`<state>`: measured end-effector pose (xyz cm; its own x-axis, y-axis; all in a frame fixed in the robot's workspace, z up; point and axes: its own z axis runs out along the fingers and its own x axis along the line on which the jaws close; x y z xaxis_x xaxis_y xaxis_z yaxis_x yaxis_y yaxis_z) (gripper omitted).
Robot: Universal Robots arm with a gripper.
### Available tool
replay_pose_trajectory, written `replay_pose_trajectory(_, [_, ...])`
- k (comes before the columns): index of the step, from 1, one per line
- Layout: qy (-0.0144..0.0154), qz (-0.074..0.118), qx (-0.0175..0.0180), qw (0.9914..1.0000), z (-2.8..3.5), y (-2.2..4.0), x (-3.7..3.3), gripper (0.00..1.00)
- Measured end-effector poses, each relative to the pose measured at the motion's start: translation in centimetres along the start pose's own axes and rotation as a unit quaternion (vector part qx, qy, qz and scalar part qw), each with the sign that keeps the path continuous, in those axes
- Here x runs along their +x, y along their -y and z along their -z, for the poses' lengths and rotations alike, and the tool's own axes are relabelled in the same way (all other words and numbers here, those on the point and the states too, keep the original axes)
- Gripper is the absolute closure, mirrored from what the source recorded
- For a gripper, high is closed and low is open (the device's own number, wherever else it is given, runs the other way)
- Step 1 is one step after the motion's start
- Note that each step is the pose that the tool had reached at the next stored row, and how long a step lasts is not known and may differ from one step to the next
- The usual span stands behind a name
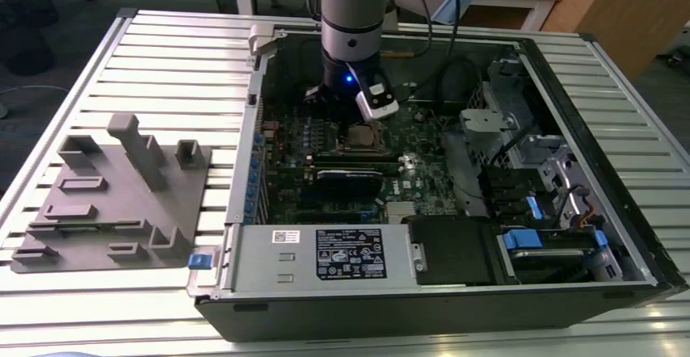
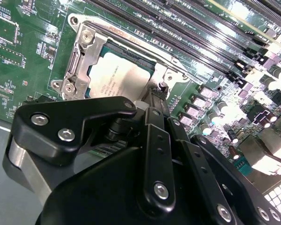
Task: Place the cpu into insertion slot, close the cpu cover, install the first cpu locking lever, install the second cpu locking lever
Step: 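Close the cpu cover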
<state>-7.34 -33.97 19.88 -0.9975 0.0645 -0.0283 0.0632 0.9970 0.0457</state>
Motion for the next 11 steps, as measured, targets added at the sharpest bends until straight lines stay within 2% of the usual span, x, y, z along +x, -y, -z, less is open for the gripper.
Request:
replay_pose_trajectory(6, [0.0,0.0,0.0,1.0,0.0,0.0,0.0,0.89])
replay_pose_trajectory(8, [0.0007,0.0,-0.0012,1.0,0.15,-0.05,-0.03,0.89])
replay_pose_trajectory(11, [0.0001,0.0,-0.0002,1.0,0.53,-0.03,-0.02,0.89])
